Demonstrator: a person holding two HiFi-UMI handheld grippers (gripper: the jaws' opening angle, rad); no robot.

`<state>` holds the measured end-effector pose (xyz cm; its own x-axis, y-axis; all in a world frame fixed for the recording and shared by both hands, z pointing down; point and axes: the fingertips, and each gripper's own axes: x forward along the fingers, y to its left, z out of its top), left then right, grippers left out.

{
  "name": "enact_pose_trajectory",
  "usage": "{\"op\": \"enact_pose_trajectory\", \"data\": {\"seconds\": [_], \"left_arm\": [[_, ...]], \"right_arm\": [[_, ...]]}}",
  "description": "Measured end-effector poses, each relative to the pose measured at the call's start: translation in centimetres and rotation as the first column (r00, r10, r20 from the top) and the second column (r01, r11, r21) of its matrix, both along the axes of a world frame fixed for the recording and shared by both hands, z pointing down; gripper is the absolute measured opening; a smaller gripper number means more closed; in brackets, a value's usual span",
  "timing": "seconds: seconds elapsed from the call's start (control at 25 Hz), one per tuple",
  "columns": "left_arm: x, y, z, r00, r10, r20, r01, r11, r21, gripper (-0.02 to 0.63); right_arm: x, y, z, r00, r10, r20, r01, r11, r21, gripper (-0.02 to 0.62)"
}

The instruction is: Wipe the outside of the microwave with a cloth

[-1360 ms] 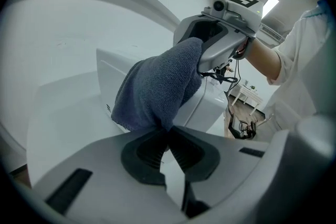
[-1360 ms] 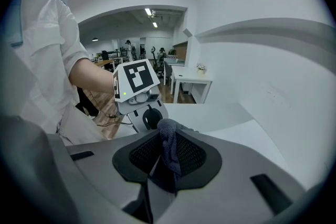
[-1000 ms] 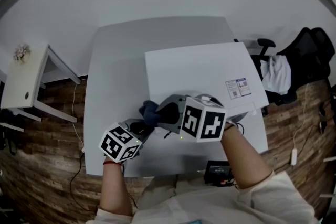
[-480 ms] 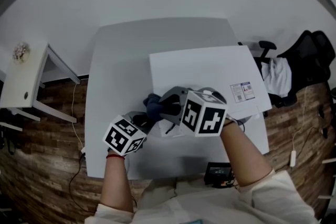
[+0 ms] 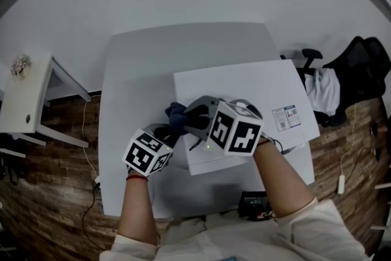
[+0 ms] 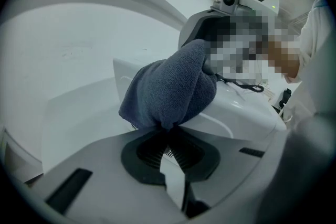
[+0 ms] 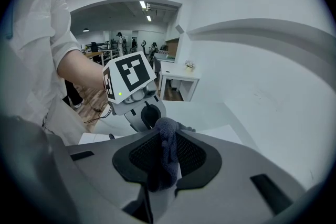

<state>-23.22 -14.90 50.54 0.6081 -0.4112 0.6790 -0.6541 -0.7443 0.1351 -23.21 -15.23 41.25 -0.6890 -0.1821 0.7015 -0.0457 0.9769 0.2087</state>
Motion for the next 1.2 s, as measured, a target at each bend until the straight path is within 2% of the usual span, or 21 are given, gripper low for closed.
{"op": "enact_pose_trajectory", "data": {"seconds": [0.56, 1.0, 1.2], "left_arm": [[-0.9, -6.5, 0.1, 0.999, -0.015, 0.031, 0.015, 1.0, 0.002, 0.015], [-1.6, -10.5, -0.3, 0.995, -0.025, 0.1, 0.022, 0.999, 0.031, 0.015], [-1.7, -10.9, -0.4, 0.991, -0.027, 0.128, 0.022, 0.999, 0.038, 0.015]], "right_arm": [[-0.8, -5.7, -0.1, 0.996, 0.081, 0.045, -0.082, 0.996, 0.021, 0.095], [-1.0, -8.8, -0.2, 0.981, 0.16, 0.111, -0.164, 0.986, 0.025, 0.095], [-1.1, -9.4, -0.4, 0.979, 0.162, 0.123, -0.168, 0.985, 0.042, 0.095]]}}
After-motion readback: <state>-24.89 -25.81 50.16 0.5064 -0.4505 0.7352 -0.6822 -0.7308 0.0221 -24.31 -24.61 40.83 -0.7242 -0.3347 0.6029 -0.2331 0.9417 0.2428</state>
